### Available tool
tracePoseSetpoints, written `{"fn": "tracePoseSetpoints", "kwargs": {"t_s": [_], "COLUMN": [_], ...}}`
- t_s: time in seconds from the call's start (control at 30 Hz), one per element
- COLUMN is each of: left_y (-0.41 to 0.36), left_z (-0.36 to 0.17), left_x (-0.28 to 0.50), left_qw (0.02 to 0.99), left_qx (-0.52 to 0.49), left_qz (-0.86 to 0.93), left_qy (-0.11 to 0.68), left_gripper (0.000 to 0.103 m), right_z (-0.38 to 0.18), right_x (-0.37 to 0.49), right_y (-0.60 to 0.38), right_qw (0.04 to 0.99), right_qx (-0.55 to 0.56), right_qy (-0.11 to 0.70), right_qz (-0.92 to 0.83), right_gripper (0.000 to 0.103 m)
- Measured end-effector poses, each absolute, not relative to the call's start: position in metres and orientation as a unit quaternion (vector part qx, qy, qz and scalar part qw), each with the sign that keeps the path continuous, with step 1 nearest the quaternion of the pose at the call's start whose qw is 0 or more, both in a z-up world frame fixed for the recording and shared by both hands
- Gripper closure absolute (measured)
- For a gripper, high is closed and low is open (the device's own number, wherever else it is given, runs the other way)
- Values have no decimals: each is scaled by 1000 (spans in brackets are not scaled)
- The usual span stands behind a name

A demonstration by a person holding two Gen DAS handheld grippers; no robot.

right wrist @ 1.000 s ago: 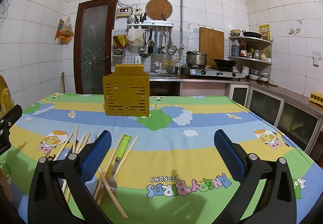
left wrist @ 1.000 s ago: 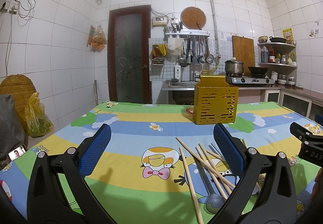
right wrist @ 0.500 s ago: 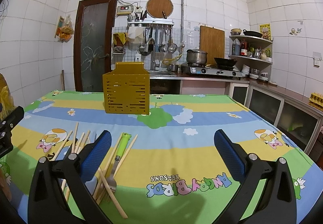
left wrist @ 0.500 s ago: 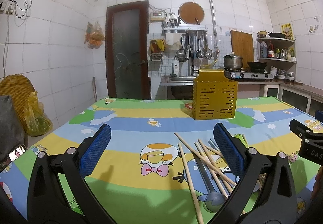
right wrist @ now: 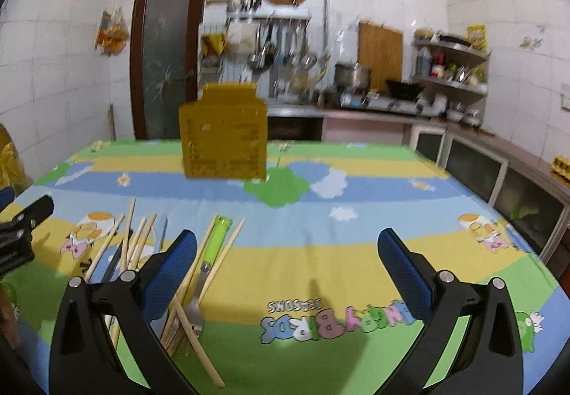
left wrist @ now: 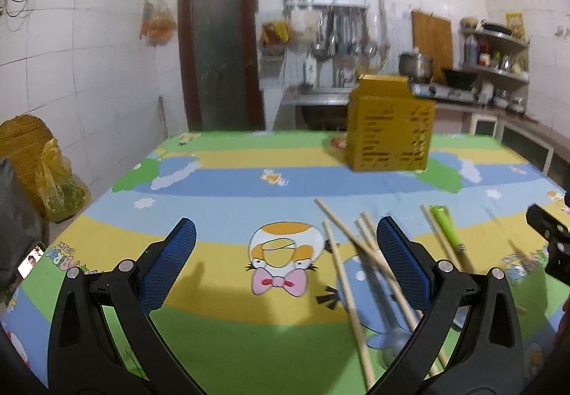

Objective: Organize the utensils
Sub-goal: 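Close the left tool on a wooden chopstick while the right tool grasps another chopstick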

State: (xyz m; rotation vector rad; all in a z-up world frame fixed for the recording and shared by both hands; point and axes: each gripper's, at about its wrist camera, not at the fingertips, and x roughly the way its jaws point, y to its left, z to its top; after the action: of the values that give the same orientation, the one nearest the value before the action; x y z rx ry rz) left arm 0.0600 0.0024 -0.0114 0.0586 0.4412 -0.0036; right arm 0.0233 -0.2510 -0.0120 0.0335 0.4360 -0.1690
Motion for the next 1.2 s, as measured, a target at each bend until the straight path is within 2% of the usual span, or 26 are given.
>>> {"fn": "tracePoseSetpoints", "kwargs": {"t_s": [0.4, 0.8, 1.2], "left_y": [-4, -1, -4], "left_z": [-44, -73, -77], "left_x": [149, 175, 182], "left_qw": [919, 894, 888], "left_qx": [35, 22, 30], "left_qz": [-21, -14, -27], "left_qy": [392, 447, 457], "left_gripper": [5, 5, 4], "right_z": [-47, -66, -66], "right_x": [114, 143, 154], "right_y": [-258, -258, -244], "right_qw": [921, 898, 885], "right_qx": [48, 64, 38], "right_qy": [380, 428, 453], "right_qz": [-72, -83, -102], "right_gripper": [4, 4, 4]}}
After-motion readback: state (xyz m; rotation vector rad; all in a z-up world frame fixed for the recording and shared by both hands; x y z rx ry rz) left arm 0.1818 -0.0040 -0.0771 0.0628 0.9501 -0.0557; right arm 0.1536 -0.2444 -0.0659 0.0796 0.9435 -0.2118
